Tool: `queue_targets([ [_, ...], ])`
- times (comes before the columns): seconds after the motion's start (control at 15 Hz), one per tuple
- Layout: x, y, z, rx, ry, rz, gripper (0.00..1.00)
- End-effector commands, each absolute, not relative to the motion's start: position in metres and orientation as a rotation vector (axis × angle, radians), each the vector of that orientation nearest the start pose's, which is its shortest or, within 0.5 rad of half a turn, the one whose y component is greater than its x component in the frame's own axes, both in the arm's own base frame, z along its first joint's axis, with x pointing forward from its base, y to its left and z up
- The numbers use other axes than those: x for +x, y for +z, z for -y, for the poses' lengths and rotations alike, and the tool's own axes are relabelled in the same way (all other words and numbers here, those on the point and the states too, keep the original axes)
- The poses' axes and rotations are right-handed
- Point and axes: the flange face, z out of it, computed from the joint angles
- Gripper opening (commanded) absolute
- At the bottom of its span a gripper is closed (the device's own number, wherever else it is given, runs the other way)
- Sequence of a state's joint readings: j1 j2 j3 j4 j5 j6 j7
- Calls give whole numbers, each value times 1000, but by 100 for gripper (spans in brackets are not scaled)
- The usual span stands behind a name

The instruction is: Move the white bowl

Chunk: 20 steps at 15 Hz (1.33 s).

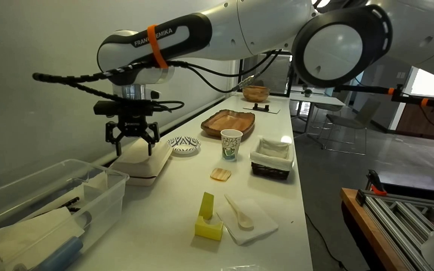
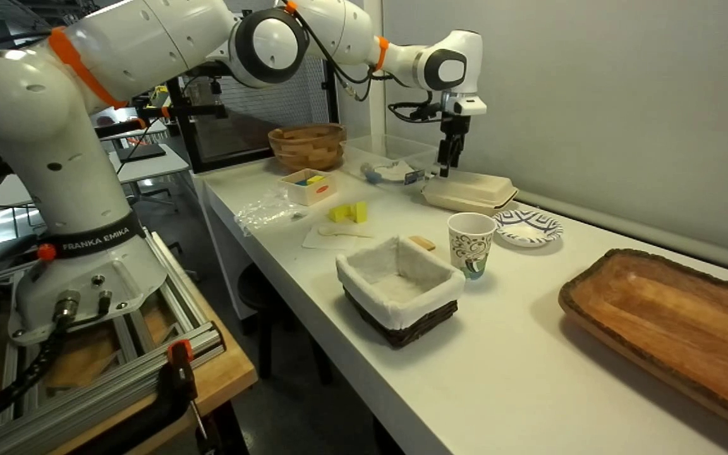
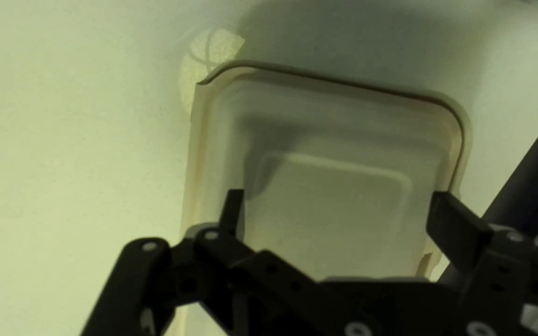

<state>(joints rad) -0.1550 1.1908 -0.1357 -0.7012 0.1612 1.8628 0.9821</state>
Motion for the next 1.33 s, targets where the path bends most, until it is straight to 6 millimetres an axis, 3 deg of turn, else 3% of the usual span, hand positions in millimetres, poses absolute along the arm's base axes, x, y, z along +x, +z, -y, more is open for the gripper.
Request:
queue_targets([
  [0.0,788,213,166,-2497,24,-1820,100],
  [0.4,788,203,157,-2598,22,-1771,100],
  [0.8,779,199,157,-2699,138,-1711,100],
  [1.27,759,197,160,-2973,382,-1280,100],
])
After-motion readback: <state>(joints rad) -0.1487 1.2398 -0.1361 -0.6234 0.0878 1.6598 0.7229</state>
